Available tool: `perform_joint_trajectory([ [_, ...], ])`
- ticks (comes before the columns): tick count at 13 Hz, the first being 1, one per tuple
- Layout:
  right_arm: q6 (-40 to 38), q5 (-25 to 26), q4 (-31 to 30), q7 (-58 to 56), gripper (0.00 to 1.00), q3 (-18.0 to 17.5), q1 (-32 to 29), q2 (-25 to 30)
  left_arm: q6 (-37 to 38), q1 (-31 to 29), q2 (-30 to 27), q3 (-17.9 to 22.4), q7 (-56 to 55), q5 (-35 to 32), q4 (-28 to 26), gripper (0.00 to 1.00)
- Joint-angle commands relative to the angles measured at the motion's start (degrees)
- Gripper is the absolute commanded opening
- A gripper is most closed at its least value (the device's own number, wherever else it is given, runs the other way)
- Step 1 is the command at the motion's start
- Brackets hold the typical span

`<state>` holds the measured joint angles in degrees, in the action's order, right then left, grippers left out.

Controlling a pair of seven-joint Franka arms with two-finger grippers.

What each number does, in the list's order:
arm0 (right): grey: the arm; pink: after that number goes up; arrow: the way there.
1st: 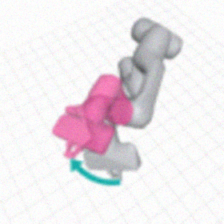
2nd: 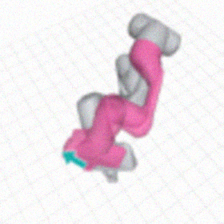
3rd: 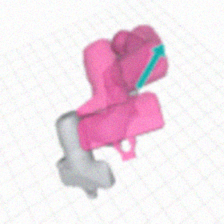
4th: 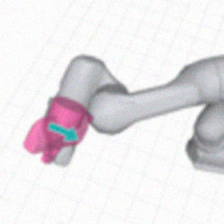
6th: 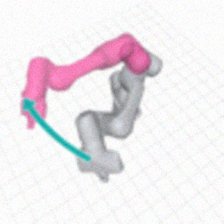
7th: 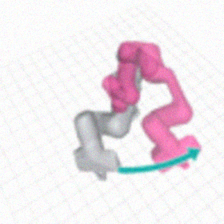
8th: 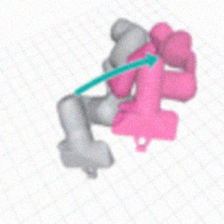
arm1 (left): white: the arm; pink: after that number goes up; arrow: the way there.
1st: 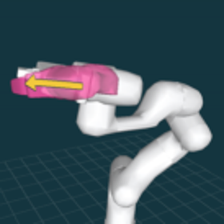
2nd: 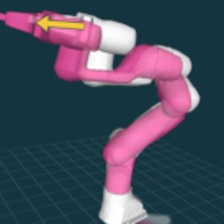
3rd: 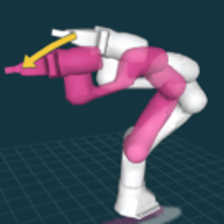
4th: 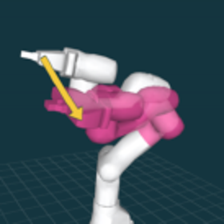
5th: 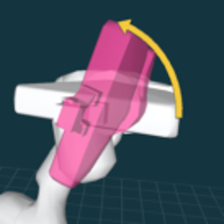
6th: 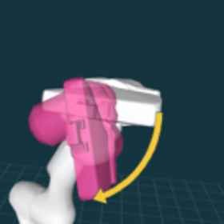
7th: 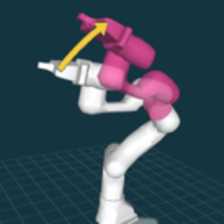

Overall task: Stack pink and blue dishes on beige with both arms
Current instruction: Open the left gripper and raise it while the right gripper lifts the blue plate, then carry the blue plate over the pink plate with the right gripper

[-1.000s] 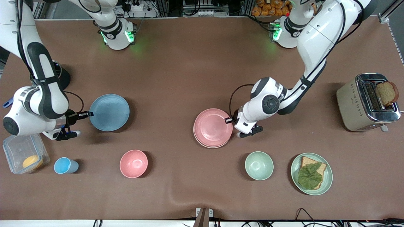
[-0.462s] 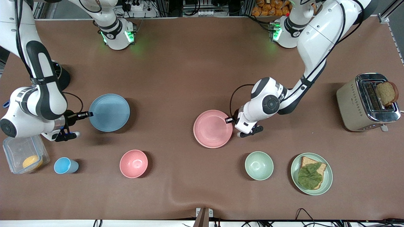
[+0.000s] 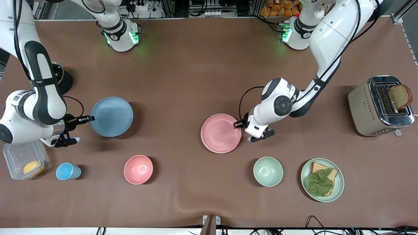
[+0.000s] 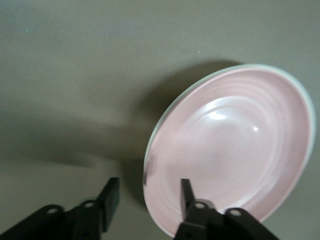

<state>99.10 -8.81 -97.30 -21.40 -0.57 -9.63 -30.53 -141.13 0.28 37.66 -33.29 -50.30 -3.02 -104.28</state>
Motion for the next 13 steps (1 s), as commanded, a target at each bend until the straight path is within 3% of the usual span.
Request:
perform_joint_trajectory([
  [1, -1.54, -0.86, 2.12, 1.19, 0.00, -0.04, 0.23, -0.76, 4.44, -0.36, -7.23, -0.20, -2.43, 0.12, -1.63, 1.00],
  [7, -6.99, -1.64, 5.63, 9.17, 0.00, -0.04, 4.35, -0.67, 17.10, -7.82, -24.28, -0.11, 2.73, 0.04, -0.23, 1.00],
  [9, -7.34, -4.19, 5.72, 12.94, 0.00, -0.04, 6.63, -0.50, 23.76, -10.63, -27.28, -0.11, 8.61, 0.04, 3.01, 1.00],
  [13, -6.21, -10.42, 6.34, 22.61, 0.00, -0.04, 14.27, -0.85, 38.98, -15.55, -27.73, -0.02, 19.50, 0.04, 13.47, 1.00],
])
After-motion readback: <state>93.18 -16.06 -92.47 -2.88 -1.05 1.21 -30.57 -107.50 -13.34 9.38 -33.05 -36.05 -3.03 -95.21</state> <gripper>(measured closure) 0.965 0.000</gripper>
